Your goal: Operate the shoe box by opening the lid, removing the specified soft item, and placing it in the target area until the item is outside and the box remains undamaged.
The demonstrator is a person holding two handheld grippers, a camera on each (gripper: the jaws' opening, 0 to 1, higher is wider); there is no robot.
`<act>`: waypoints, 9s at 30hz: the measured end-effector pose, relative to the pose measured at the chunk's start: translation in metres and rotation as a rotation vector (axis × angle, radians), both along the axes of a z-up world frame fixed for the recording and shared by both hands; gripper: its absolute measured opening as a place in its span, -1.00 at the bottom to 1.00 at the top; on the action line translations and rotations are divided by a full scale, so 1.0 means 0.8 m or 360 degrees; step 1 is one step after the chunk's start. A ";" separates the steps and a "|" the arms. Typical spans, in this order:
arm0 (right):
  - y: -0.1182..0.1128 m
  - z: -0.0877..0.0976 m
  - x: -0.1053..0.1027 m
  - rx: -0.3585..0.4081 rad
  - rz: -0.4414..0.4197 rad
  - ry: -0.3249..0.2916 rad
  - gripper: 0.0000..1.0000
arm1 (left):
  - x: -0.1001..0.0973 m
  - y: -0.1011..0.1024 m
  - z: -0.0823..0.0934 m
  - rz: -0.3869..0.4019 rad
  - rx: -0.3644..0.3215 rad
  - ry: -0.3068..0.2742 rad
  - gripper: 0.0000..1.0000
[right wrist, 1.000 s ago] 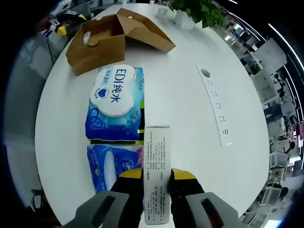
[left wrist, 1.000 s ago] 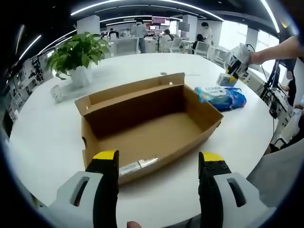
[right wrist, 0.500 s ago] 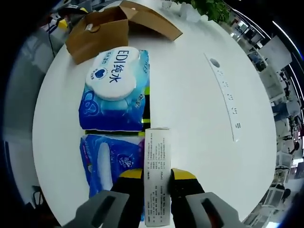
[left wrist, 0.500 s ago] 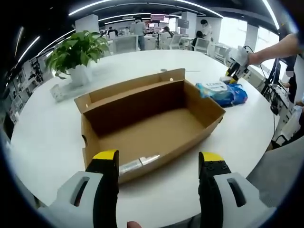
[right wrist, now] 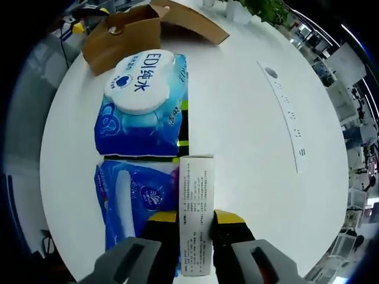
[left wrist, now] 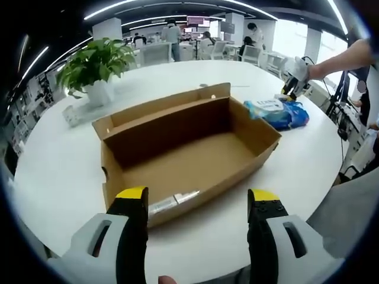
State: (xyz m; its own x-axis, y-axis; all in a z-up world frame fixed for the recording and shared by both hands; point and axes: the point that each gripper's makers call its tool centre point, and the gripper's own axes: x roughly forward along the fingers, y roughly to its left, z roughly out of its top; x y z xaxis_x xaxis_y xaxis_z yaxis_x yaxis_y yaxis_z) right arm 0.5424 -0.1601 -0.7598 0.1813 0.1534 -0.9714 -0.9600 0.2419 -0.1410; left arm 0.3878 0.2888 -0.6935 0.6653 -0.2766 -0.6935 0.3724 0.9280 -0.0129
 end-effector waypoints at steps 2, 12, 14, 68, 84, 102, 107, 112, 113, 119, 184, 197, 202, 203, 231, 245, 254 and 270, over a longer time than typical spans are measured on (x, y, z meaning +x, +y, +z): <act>0.000 0.000 0.001 0.0001 -0.0002 0.0000 -0.67 | 0.001 0.000 -0.002 -0.0002 0.0000 0.0002 0.34; -0.003 -0.003 0.008 -0.0027 -0.0058 -0.0025 -0.63 | -0.002 0.000 0.001 -0.0007 0.0004 -0.0001 0.34; -0.003 -0.003 0.007 -0.0031 -0.0064 -0.0025 -0.63 | -0.001 0.001 0.001 -0.0002 0.0001 -0.0004 0.34; 0.153 0.149 -0.043 0.0934 -0.1035 -0.0282 -0.44 | 0.006 -0.033 0.039 -0.0069 -0.0184 -0.0141 0.33; 0.215 0.148 -0.093 0.1307 -0.1264 -0.0299 -0.39 | -0.001 -0.052 0.039 -0.0158 -0.0187 -0.0134 0.33; 0.256 0.121 -0.141 0.1486 -0.1419 -0.0314 -0.32 | -0.004 -0.064 0.037 -0.0214 -0.0192 -0.0129 0.33; 0.271 0.115 -0.154 0.1481 -0.1425 -0.0319 -0.31 | -0.007 -0.066 0.038 -0.0227 -0.0192 -0.0125 0.33; 0.288 0.104 -0.169 0.1480 -0.1401 -0.0293 -0.25 | -0.008 -0.069 0.037 -0.0240 -0.0192 -0.0121 0.33; 0.291 0.103 -0.172 0.1484 -0.1397 -0.0285 -0.25 | -0.009 -0.070 0.035 -0.0245 -0.0191 -0.0118 0.33; 0.310 0.094 -0.185 0.1507 -0.1395 -0.0253 -0.24 | -0.010 -0.073 0.036 -0.0264 -0.0186 -0.0119 0.33; 0.336 0.118 -0.219 0.1455 -0.1207 -0.0383 -0.16 | 0.092 0.033 0.018 -0.1043 0.0486 0.0105 0.32; 0.332 0.116 -0.217 0.1464 -0.1237 -0.0376 -0.15 | 0.093 0.036 -0.035 -0.1261 0.0635 0.0268 0.33; 0.332 0.112 -0.217 0.1437 -0.1228 -0.0380 -0.10 | 0.088 0.038 -0.047 -0.1318 0.0641 0.0317 0.33; 0.333 0.112 -0.217 0.1439 -0.1226 -0.0379 -0.10 | 0.088 0.039 -0.051 -0.1331 0.0648 0.0326 0.33; 0.338 0.109 -0.220 0.1432 -0.1202 -0.0352 0.01 | 0.066 0.051 -0.102 -0.1656 0.0876 0.0506 0.33; 0.341 0.109 -0.220 0.1432 -0.1186 -0.0354 -0.04 | 0.061 0.034 -0.110 -0.1787 0.0870 0.0451 0.13; 0.337 0.107 -0.219 0.1430 -0.1202 -0.0352 -0.09 | 0.028 0.021 -0.124 -0.2159 0.0979 0.0441 -0.63; 0.366 0.110 -0.229 0.1462 -0.1062 -0.0289 -0.09 | 0.040 0.033 -0.101 -0.1857 0.0746 0.0447 -0.64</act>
